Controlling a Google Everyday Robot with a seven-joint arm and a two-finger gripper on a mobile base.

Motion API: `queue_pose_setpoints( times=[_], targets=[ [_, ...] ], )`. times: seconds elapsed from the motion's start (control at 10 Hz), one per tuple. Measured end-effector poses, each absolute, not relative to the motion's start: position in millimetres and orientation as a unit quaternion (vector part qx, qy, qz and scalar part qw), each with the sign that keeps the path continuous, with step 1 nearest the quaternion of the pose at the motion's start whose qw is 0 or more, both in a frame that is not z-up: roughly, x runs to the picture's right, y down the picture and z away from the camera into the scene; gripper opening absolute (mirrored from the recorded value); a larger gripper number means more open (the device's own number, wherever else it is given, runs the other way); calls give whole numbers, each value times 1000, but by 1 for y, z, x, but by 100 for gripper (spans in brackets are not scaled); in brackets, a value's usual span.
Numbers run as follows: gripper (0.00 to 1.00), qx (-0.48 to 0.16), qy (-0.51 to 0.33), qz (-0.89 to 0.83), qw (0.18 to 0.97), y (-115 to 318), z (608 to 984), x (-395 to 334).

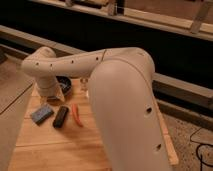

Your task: Place the eraser on the white sponge

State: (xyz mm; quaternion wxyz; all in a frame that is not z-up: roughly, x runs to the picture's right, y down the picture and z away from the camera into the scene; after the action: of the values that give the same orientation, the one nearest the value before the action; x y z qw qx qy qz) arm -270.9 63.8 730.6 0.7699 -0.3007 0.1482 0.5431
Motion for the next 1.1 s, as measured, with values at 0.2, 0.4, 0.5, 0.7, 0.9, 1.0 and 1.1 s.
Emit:
queue_pose_setpoints(
  times=[0.2,0.4,0.5,0.7,0.9,1.0,1.1],
  targets=[
    [65,-293,169,564,753,67,725,-272],
    [65,-276,177,621,712,65,714,-269],
    [65,-264,177,652,688,65,709,-270],
    [65,-249,191,695,647,66,709,-268],
    [65,-245,198,710,630,67,709,-268],
    [65,-244,199,711,629,67,709,-268],
    [65,-243,207,710,628,74,711,-264]
  ],
)
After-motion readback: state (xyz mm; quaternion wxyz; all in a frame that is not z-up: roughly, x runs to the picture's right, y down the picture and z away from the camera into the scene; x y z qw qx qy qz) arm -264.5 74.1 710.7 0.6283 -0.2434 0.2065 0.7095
